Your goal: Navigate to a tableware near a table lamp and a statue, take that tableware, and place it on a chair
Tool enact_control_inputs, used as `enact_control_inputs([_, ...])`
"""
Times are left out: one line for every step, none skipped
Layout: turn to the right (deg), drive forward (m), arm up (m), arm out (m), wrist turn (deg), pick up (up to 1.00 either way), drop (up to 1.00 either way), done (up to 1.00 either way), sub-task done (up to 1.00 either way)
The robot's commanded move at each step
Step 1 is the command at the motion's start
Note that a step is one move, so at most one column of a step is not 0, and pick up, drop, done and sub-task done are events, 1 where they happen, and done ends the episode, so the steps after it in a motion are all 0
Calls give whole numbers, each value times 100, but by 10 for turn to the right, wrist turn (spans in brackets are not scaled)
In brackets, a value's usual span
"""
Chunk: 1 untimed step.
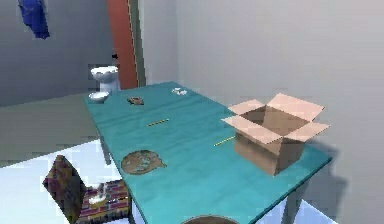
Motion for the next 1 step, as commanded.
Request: enact_control_inputs([-450, 0, 0, 0, 0, 0, 0, 0, 0])
